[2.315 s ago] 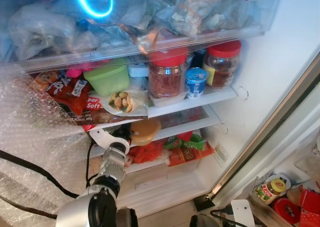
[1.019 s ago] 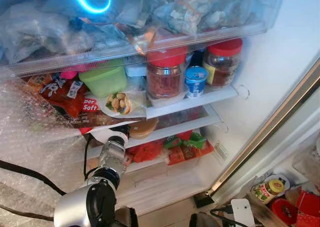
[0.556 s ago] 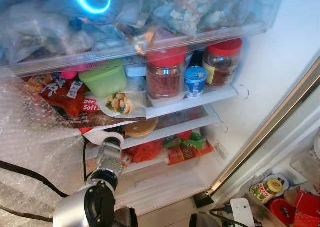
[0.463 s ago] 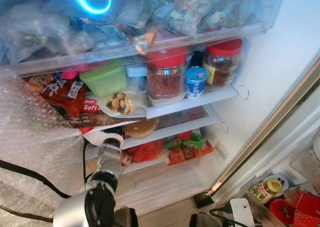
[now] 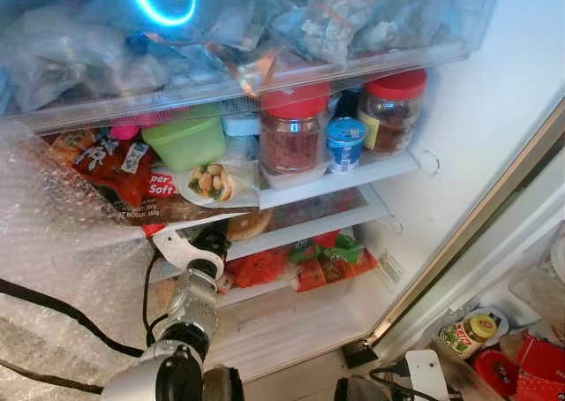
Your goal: Restocking fridge
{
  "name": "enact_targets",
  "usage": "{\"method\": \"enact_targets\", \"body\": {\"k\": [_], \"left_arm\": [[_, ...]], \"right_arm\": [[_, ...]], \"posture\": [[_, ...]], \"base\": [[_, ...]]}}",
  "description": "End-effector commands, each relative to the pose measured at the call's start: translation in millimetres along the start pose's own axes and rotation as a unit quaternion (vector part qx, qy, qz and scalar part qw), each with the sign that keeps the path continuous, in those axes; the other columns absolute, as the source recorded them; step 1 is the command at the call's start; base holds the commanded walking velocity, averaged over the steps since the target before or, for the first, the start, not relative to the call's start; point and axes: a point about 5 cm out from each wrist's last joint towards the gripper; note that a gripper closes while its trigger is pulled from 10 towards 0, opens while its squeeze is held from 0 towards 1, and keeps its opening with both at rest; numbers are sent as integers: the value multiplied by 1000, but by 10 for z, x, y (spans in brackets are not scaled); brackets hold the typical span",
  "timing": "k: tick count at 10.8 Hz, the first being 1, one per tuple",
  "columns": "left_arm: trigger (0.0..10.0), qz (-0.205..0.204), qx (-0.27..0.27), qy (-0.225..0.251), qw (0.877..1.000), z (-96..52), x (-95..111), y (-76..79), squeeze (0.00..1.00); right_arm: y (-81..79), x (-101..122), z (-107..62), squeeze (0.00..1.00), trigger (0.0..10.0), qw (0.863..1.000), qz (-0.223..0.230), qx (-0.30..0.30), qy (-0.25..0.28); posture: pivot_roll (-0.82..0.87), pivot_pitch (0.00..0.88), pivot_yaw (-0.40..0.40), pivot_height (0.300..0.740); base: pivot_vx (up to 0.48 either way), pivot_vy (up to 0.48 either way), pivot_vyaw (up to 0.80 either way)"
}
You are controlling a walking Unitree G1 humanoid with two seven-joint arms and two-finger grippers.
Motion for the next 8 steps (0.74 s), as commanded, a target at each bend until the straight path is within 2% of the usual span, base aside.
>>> {"method": "enact_targets", "body": {"k": [1, 2, 4, 7, 8], "left_arm": [[10000, 24, -13, 3, 1000, -7, 9, 20, 0], [10000, 39, -19, 5, 999, 1, 32, 36, 0], [10000, 43, -25, 20, 999, 21, 105, 45, 0], [10000, 5, -74, 41, 996, 52, 158, 169, 0], [10000, -27, -71, 42, 996, 55, 149, 167, 0]], "right_arm": [[-32, -15, -4, 0, 10000, 1000, -1, 6, -3], [-28, -20, -5, 0, 10000, 1000, -1, 5, -4], [-25, -31, -7, 0, 10000, 1000, -1, 5, -4], [-26, -26, -7, 0, 10000, 1000, -7, 6, -1], [-25, -25, -7, 0, 10000, 1000, -7, 5, 0]], "posture": [[-67, 39, -3, 651], [-69, 41, -3, 651], [-67, 43, -3, 651], [-68, 47, -4, 651], [-71, 47, -3, 651]], "base": [[0, 0, 0], [0, 0, 0], [0, 0, 0], [0, 0, 0], [0, 0, 0]]}}
Point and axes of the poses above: a point about 5 cm out from each wrist's last joint towards the gripper, its own z axis pointing out of the wrist towards the gripper, its own x axis along the axis of the wrist's last joint, y = z × x, and after that the axes turned 2 degrees about -z, right-handed
